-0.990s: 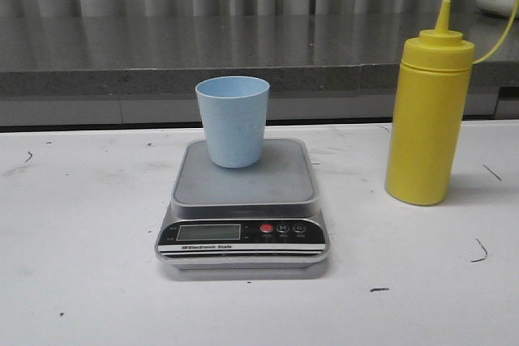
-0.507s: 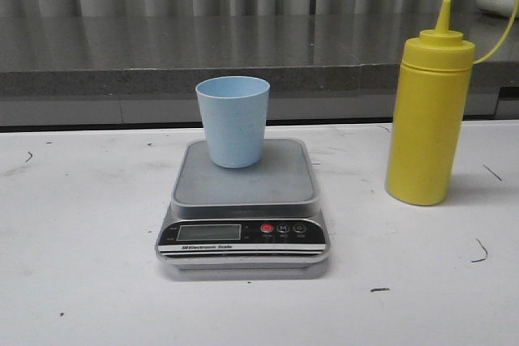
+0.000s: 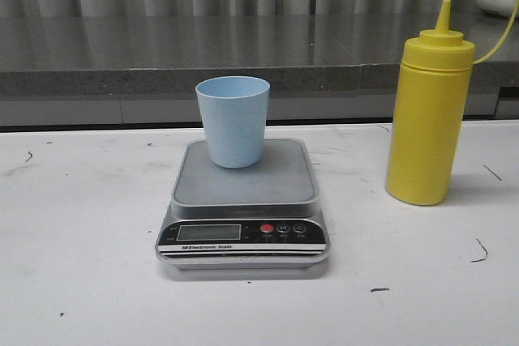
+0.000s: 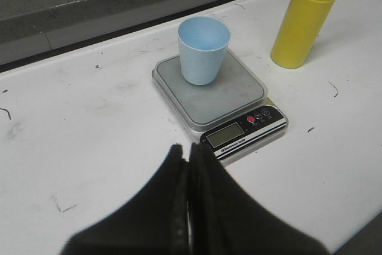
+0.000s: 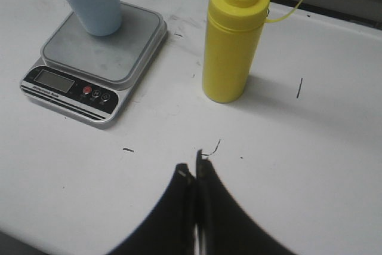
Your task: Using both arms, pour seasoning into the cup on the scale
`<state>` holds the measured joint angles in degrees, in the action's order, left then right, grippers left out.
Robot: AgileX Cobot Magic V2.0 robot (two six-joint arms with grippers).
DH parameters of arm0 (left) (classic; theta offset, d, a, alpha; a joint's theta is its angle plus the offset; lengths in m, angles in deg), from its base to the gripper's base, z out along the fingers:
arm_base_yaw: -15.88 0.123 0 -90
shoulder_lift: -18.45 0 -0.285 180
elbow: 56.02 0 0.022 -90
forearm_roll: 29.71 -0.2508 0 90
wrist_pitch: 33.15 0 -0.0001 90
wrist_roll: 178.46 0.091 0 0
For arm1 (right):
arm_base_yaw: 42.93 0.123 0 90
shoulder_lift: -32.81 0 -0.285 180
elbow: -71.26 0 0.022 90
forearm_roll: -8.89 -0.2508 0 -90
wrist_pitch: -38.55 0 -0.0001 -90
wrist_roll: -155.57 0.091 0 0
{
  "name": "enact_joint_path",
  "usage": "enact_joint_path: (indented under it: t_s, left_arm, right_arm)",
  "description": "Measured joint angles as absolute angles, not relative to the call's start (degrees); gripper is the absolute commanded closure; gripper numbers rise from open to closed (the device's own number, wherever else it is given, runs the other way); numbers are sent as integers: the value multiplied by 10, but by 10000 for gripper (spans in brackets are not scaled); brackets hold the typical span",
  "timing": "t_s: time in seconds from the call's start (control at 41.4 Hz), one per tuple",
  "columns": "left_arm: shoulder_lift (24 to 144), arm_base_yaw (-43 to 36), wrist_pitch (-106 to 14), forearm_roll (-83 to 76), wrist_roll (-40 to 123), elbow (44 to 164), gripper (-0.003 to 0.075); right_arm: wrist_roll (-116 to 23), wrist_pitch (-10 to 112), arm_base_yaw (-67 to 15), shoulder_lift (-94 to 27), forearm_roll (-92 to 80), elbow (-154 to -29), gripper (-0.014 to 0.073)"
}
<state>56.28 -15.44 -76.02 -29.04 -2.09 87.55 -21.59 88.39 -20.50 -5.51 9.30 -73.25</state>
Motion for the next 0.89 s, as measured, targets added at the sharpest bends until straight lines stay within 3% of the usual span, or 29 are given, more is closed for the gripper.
enact_joint_path:
  t_s: [0.386, 0.894]
  left_arm:
    - [542, -143, -743, -290, -21, 853, 740]
    - [276, 117, -428, -284, -21, 506, 740]
  right_arm:
    - [-216, 884, -205, -55, 93, -732, 710]
    - [-216, 885, -205, -55, 93, -732, 710]
